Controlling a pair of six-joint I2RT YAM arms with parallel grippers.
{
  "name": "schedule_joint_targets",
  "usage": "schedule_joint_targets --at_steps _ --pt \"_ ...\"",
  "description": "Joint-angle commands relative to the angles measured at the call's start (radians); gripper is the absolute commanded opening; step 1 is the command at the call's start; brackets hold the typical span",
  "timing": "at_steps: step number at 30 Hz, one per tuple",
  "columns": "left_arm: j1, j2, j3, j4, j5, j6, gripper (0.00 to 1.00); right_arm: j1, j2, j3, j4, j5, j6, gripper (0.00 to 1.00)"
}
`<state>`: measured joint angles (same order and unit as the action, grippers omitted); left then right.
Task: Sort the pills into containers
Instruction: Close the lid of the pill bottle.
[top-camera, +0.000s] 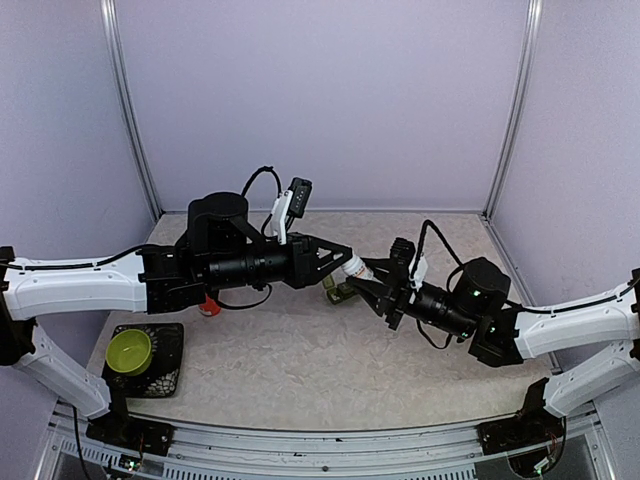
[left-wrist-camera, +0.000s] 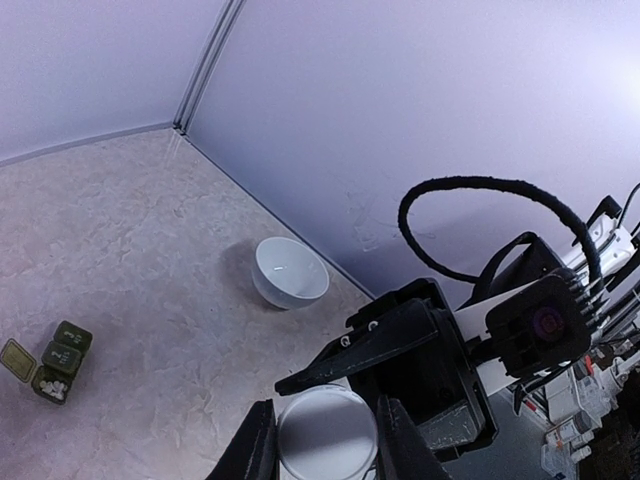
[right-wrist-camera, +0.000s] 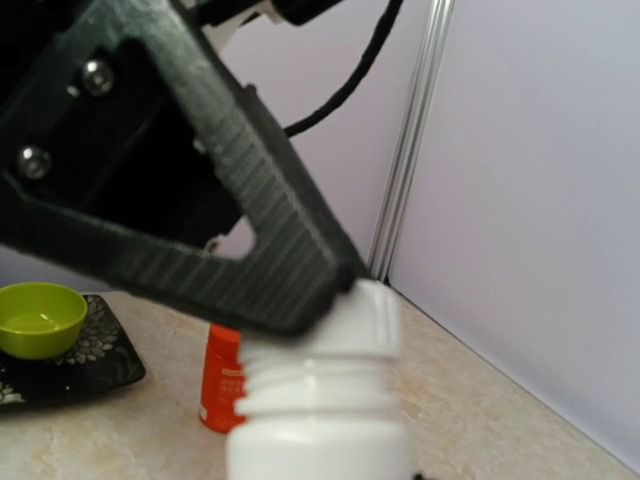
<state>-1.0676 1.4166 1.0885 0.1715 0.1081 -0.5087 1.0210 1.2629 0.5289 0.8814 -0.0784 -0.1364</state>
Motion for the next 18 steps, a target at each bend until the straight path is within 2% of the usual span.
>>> schedule_joint_targets --at_steps 1,12,18 --pt "-0.008 0.024 0.024 0.000 0.064 0.012 0.21 0.013 -0.026 0.042 0.020 -0.019 0.029 0.04" --pt "-0.008 0.026 0.018 -0.017 0.174 0.101 0.20 0.012 -0.053 0.103 -0.126 -0.153 0.130 0.03" --pt "-0.008 0.010 -0.014 0.018 0.246 0.130 0.20 0.012 -0.086 0.087 -0.138 -0.180 0.187 0.02"
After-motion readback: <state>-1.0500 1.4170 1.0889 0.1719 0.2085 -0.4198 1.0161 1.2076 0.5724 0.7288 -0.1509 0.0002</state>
